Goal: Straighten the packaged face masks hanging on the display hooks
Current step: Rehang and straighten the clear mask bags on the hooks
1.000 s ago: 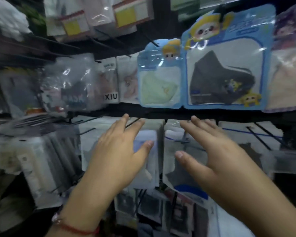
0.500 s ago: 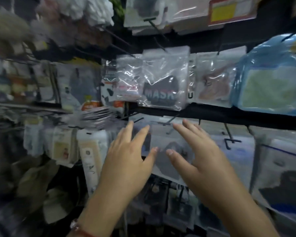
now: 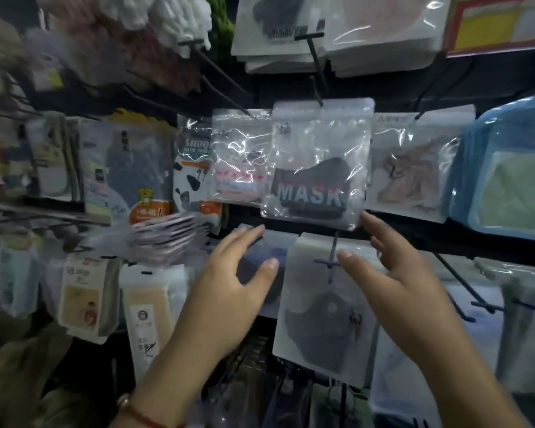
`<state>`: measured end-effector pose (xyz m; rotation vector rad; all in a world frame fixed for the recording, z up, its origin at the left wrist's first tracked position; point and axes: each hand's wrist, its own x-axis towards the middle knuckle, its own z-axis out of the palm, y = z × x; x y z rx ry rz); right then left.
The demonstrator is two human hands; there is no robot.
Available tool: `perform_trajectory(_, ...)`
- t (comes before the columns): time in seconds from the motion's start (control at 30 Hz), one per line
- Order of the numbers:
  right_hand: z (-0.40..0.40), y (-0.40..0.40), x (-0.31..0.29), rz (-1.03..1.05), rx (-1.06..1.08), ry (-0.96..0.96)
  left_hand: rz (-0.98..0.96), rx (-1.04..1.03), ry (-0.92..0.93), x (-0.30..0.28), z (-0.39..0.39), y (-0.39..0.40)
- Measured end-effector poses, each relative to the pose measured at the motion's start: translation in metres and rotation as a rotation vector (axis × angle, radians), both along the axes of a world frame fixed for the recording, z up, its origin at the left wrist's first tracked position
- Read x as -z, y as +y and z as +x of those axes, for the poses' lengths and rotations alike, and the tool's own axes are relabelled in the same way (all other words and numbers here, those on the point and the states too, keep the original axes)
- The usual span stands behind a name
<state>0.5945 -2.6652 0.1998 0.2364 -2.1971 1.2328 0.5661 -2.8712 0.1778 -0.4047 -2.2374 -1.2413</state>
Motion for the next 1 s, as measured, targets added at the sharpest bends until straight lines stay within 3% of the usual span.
perform_trajectory(0.13,-0.041,0.003,-0.018,-0.072,0.018,0.016,0.069,-0.044,0.025,-0.034,-0.05,0.001)
perform_trajectory(0.3,-0.075,0.004,-0.03,-0.189,0.009,-0.112,0.004,-0.017,0.047,-0.063,-0.079,0.002)
perform_trajectory(0.43,-0.083,0.001,-0.032,-0.177,0.013,-0.117,0.001,0.16,-0.104,-0.08,-0.085,-0.01)
perform_trajectory(0.6,-0.083,-0.004,-0.039,-0.182,0.13,-0.095,0.034,0.433,-0.162,-0.082,-0.067,-0.045)
perform_trajectory(0.77,-0.089,-0.021,-0.049,-0.144,0.239,-0.107,0.001,0.384,-0.164,-0.094,-0.114,-0.049)
perform_trajectory(1.0,-0.09,-0.039,-0.054,-0.172,0.426,-0.016,0.208,0.536,-0.22,-0.086,-0.156,-0.019)
